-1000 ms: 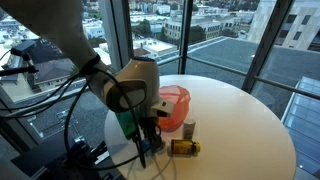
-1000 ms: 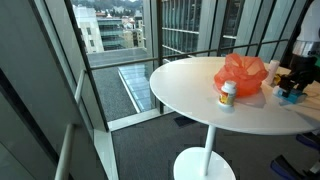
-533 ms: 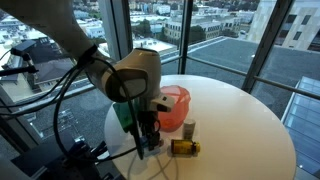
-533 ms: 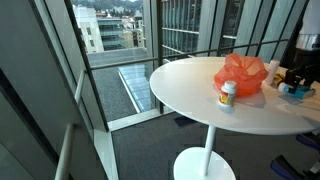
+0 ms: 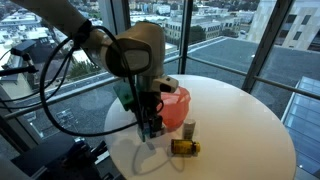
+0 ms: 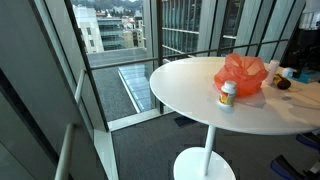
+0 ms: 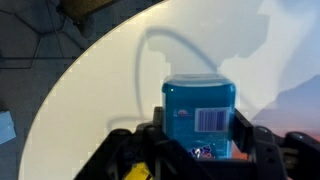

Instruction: Place the blue box in the plastic bag

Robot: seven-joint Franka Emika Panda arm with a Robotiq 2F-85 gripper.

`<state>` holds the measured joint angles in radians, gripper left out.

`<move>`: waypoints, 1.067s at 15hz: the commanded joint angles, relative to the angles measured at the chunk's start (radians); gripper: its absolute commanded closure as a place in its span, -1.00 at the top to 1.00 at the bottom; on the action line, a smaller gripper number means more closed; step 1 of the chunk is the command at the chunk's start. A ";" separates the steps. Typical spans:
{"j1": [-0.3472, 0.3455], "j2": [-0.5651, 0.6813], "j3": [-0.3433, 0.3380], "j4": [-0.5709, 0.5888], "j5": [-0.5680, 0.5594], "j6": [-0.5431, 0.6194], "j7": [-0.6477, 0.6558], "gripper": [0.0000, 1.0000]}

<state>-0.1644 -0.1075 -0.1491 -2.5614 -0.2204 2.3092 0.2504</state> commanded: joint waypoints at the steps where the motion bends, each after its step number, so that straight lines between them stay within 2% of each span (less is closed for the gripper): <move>1: 0.010 -0.051 0.021 0.054 0.056 -0.105 0.001 -0.20; 7: 0.032 -0.087 0.040 0.147 0.174 -0.216 -0.005 -0.20; 11: 0.028 -0.102 0.044 0.172 0.176 -0.245 0.004 -0.20; 12: 0.029 -0.087 0.045 0.153 0.167 -0.206 -0.002 0.30; 16: 0.028 -0.088 0.045 0.157 0.167 -0.211 -0.002 0.30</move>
<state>-0.1308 -0.1960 -0.1089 -2.4051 -0.0550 2.0995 0.2498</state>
